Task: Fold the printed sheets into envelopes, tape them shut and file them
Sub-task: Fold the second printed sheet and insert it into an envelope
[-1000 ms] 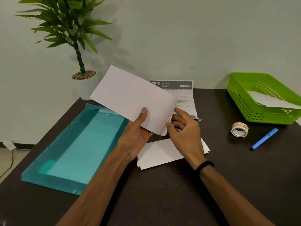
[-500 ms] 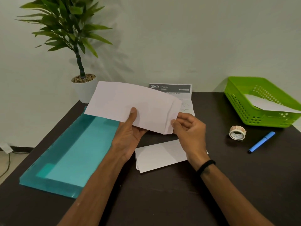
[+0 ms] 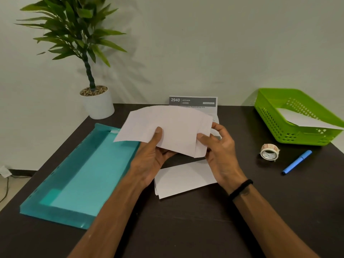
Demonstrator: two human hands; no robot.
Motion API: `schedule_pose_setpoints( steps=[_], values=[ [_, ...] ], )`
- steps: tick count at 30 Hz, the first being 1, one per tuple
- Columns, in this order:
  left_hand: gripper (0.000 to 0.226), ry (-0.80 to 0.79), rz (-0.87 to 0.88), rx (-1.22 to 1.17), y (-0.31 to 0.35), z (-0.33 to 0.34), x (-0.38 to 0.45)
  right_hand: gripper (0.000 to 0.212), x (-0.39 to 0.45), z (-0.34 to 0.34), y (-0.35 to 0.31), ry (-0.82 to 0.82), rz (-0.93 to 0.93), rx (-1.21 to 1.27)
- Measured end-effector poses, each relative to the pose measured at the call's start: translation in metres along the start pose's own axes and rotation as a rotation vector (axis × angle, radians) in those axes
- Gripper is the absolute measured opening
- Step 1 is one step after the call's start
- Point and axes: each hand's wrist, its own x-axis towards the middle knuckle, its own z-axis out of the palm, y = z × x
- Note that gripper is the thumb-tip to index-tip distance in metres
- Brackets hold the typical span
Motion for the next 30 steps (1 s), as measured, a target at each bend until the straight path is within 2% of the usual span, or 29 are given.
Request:
schedule_pose_setpoints(
  steps=[6,9,11,15,18,24,27,30],
  values=[
    [0.023,0.004,-0.007,0.038,0.000,0.001,0.001,0.052,0.001,-0.004,-0.005,-0.167,0.129,0.221],
    [0.024,0.015,-0.018,0.027,0.001,0.000,0.000,0.052,0.002,-0.007,-0.006,-0.216,0.157,0.248],
    [0.029,0.034,-0.012,-0.012,0.004,-0.002,0.000,0.049,0.003,-0.008,-0.006,-0.197,0.148,0.169],
    [0.029,-0.030,-0.014,-0.059,0.010,-0.005,0.000,0.023,0.006,-0.008,-0.001,0.003,0.101,-0.063],
    [0.027,-0.053,-0.021,-0.025,0.008,-0.002,-0.002,0.018,0.006,-0.009,0.000,0.036,0.062,-0.120],
    [0.029,-0.012,0.019,0.089,0.004,0.002,-0.003,0.034,0.007,-0.014,-0.006,-0.029,0.026,-0.023],
    [0.023,-0.002,0.050,0.170,0.001,0.003,-0.004,0.047,0.008,-0.017,-0.009,-0.095,0.042,-0.081],
    [0.022,-0.010,0.045,0.217,0.000,0.003,-0.005,0.042,0.011,-0.019,-0.005,-0.078,0.041,-0.175]
  ],
)
